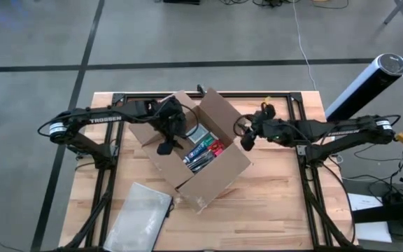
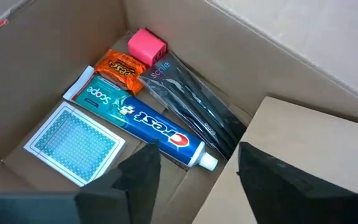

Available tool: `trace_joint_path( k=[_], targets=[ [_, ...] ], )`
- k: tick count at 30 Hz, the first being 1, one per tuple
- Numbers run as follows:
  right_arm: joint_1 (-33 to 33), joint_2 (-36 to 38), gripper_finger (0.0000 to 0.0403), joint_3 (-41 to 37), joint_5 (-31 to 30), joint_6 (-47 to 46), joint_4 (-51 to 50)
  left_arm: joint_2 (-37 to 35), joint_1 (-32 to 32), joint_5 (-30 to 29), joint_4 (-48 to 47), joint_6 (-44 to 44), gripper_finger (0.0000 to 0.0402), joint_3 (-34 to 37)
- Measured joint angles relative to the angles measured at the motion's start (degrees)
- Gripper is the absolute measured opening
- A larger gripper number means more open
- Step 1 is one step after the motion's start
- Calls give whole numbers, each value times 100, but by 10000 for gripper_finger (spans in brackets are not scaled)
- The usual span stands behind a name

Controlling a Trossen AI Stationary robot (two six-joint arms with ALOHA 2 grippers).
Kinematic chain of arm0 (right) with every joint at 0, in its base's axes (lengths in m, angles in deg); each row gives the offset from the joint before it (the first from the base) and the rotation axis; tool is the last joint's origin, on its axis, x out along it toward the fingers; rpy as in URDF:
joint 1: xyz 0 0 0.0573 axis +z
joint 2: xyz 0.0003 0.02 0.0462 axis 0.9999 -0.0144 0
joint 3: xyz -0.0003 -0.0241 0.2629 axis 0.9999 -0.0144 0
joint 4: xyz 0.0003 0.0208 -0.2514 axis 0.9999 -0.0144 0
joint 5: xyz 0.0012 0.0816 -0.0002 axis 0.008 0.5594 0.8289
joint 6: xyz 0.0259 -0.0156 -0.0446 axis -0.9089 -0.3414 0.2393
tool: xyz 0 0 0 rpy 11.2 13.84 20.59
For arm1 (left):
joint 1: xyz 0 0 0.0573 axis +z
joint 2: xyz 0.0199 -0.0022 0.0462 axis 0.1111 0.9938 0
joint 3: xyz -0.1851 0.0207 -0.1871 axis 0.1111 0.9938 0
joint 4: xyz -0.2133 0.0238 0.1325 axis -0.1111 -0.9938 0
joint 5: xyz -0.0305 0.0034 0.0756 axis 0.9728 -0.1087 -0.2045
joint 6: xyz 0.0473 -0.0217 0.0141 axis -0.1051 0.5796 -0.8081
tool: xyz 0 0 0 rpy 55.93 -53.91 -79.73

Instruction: Unpack boxes

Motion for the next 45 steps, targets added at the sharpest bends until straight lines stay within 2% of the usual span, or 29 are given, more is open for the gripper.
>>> trace_joint_path(
  k=[4, 7, 12, 18, 24, 35, 40, 45],
  targets=[
    [57, -216, 144, 5, 815, 291, 752, -97, -1, -36, -88, 17, 224, 0],
    [33, -635, 135, 2, 1360, 417, 1289, -307, -4, -301, -147, 9, 236, 0],
    [-141, -1292, 123, 2, 2027, 455, 2159, -804, -10, -416, -428, 190, 242, 0],
    [-571, -1815, 121, 63, 3113, 187, 2971, -1465, -182, -427, -813, 587, 242, 0],
    [-789, -2469, 140, 783, 3878, 129, 2662, -1947, -532, -683, -1102, 1089, 232, 31],
    [-787, -3992, 182, 2627, 4575, 739, 1083, -2186, -1531, -1212, -1190, 2424, 204, 630],
    [-811, -4321, 190, 3035, 5007, 734, 991, -2247, -1966, -1485, -1168, 2805, 199, 853],
    [-839, -4417, 192, 3074, 5040, 682, 826, -2407, -2179, -1553, -1098, 3193, 198, 1137]
  ],
)
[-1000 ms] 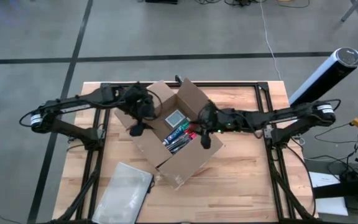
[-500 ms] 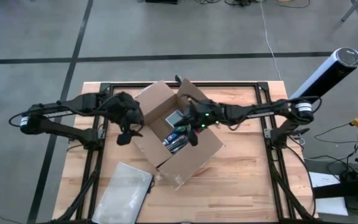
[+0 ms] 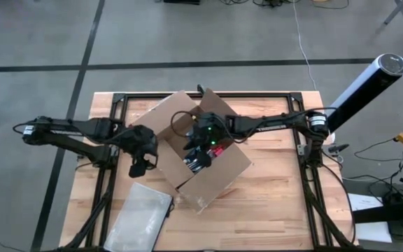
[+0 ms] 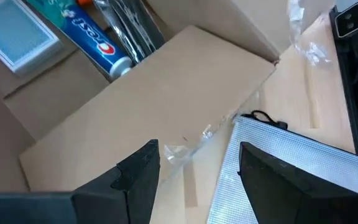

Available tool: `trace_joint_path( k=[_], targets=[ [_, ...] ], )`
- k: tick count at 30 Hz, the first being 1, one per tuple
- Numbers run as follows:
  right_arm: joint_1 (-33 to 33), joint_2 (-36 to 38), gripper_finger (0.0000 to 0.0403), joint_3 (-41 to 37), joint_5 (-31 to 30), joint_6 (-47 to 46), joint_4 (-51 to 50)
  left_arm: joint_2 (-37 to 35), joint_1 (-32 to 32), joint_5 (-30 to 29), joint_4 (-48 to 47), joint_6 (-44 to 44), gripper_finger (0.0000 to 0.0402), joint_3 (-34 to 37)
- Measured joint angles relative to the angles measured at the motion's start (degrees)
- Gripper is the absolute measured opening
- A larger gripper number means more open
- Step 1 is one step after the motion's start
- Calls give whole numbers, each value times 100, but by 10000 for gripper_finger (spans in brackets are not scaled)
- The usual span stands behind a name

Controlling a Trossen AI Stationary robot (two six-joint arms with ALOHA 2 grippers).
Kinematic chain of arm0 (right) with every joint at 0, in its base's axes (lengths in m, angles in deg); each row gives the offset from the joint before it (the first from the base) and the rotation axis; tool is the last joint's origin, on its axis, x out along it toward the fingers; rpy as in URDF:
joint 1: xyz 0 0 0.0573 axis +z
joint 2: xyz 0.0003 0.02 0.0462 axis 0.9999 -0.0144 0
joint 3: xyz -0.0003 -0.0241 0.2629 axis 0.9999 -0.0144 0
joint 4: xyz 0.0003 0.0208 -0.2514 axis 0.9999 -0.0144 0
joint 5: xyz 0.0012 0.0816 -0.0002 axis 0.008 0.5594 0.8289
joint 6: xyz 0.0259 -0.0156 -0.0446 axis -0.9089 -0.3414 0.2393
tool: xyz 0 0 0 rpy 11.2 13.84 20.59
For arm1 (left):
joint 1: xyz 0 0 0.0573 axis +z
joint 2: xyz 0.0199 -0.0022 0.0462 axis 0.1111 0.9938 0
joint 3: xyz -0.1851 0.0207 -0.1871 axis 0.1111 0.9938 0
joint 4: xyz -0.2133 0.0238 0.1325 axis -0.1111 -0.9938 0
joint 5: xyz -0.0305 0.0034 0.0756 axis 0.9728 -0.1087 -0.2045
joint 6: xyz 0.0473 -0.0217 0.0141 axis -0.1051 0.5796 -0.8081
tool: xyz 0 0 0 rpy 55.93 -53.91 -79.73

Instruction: Unpack boxes

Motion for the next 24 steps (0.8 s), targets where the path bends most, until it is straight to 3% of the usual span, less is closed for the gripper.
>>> trace_joint_path(
  k=[9, 24],
  targets=[
    [-124, -35, 193, -29, -8, -109, -201, -345, -286, -175, 1003, 420, 198, 891],
    [-265, -996, 192, 126, 689, -641, 389, -586, -431, -407, 1447, 826, 198, 1595]
  ],
)
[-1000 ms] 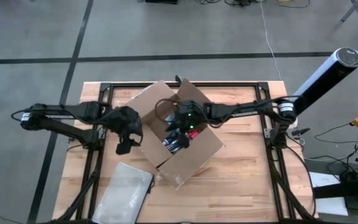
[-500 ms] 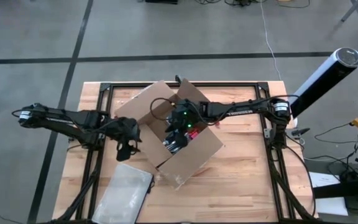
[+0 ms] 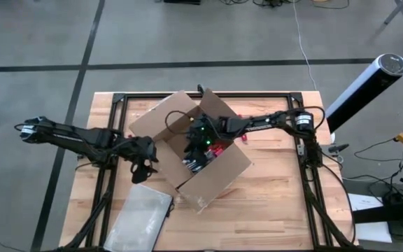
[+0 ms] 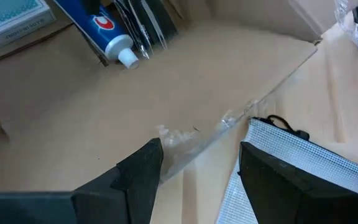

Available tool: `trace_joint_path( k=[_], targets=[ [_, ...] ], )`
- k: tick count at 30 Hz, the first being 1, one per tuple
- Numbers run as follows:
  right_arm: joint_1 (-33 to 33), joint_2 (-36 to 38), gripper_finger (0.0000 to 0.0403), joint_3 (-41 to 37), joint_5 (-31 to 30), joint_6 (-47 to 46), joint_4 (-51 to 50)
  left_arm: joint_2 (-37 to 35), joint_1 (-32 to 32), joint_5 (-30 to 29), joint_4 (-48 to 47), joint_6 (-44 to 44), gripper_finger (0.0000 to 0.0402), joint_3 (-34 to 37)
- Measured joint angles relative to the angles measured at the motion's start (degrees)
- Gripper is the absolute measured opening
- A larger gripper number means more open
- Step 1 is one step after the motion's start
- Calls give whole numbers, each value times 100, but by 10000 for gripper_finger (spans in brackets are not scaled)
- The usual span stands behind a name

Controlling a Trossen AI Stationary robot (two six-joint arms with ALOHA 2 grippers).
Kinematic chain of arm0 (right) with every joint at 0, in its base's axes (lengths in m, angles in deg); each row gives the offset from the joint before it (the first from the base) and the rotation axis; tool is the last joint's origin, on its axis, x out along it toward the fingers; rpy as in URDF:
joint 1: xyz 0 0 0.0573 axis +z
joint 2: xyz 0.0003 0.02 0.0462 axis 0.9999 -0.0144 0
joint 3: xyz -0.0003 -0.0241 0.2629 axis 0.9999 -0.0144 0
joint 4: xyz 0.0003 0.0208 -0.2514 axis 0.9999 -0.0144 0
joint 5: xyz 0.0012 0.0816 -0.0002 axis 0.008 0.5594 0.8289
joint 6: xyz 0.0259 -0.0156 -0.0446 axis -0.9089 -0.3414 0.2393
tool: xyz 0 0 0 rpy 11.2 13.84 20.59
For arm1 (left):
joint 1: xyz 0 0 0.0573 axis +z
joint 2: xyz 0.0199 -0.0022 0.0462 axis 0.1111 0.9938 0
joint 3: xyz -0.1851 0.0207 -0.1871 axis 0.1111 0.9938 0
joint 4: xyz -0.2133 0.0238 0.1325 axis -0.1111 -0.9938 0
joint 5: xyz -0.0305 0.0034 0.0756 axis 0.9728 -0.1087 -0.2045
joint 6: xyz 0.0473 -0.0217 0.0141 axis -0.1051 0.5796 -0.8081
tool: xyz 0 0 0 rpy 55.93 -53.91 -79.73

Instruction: Unpack boxes

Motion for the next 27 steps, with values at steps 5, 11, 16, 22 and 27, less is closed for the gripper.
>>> trace_joint_path(
  k=[5, 11, 16, 22, 27],
  targets=[
    [4, -404, 192, 305, 493, -185, 4, 4, 0, -14, 283, 26, 195, 161],
    [-7, -694, 192, 542, 633, -220, -116, 4, 0, -5, 365, 29, 188, 191],
    [-46, -708, 192, 542, 744, -220, -118, 6, -8, 69, 241, -49, 183, -162],
    [-56, -708, 192, 542, 868, -222, -115, 5, -59, 54, -245, -268, 182, -761],
    [-61, -705, 192, 542, 1078, -270, -49, 4, -106, 27, -478, -363, 182, -1059]
  ],
)
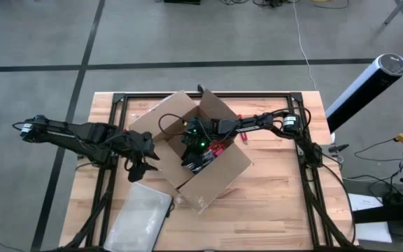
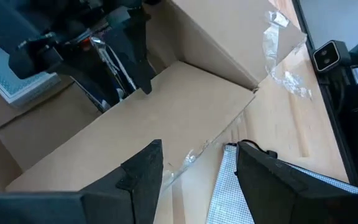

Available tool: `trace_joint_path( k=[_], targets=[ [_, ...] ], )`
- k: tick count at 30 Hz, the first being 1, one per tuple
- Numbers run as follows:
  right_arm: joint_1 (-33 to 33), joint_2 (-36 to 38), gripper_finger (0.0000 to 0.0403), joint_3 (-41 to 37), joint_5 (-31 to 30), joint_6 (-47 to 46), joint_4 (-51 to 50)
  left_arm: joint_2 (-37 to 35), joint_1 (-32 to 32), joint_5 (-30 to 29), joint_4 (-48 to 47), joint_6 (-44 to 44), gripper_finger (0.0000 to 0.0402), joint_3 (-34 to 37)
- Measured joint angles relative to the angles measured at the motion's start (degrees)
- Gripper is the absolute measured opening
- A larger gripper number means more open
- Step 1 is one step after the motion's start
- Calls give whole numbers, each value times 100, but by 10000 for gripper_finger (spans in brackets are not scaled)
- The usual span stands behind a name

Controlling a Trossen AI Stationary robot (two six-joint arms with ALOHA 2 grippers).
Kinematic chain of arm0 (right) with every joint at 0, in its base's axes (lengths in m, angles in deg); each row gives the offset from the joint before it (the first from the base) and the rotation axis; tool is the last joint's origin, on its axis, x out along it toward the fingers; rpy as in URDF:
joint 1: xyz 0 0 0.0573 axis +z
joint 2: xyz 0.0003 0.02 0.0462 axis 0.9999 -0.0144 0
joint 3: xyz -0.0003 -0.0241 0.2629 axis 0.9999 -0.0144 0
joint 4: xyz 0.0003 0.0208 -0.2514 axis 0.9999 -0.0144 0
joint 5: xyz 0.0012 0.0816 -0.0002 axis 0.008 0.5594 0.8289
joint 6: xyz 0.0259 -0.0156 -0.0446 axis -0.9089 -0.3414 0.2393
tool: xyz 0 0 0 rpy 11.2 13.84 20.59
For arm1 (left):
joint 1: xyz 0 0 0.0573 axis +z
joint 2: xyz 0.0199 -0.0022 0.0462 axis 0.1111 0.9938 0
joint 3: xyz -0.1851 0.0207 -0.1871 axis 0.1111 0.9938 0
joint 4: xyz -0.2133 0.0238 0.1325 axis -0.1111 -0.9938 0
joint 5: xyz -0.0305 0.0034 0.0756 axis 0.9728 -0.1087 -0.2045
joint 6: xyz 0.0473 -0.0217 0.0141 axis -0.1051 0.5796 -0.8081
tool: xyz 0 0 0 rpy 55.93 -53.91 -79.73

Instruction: Unpack boxes

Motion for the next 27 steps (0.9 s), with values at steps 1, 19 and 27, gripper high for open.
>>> trace_joint_path(
  k=[1, 19, 27],
  targets=[
    [0, 3, 192, 0, 4, -1, 1, 0, -7, -3, 12, 0, 181, 0],
    [65, 5, 192, 0, 923, -180, 264, 17, -3, -47, 177, -168, 174, 0],
    [38, 13, 192, 4, 846, -407, 298, 17, -3, -113, 264, -256, 170, 2]
  ],
)
